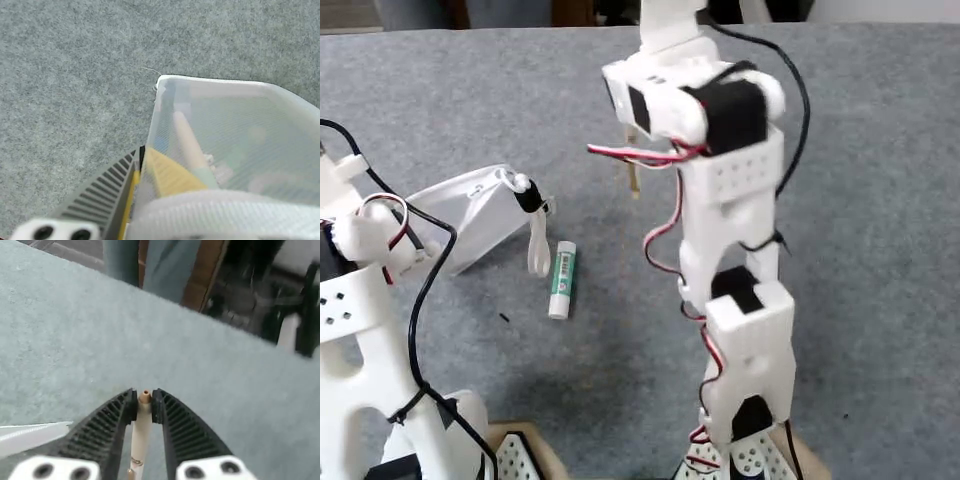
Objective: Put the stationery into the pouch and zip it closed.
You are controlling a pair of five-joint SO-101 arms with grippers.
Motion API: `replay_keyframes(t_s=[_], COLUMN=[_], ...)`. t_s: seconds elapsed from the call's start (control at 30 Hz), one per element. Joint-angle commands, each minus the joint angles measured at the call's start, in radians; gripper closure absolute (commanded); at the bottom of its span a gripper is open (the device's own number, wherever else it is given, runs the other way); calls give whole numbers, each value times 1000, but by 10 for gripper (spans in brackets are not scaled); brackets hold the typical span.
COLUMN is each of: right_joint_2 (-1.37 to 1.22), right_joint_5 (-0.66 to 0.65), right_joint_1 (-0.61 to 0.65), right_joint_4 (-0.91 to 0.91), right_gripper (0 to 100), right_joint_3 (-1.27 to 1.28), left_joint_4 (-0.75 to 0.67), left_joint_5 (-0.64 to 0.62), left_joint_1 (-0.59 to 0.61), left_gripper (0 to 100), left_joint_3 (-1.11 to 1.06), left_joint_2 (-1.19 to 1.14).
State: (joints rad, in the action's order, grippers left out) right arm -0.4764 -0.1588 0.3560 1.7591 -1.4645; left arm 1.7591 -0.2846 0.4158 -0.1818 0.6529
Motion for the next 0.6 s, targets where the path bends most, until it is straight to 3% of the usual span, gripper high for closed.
replay_keyframes(t_s=[0.0,0.17,0.57], right_joint_2=[70,84,194], right_joint_5=[-95,-103,-107], right_joint_1=[15,55,334], right_joint_4=[2,3,-71], right_gripper=[985,985,985], right_joint_3=[-61,-150,-206], left_joint_4=[-25,-20,-17], left_joint_5=[-5,-5,-5], left_joint_1=[-30,-102,-116], left_gripper=[971,971,971], left_joint_3=[7,7,7], left_joint_2=[8,9,6])
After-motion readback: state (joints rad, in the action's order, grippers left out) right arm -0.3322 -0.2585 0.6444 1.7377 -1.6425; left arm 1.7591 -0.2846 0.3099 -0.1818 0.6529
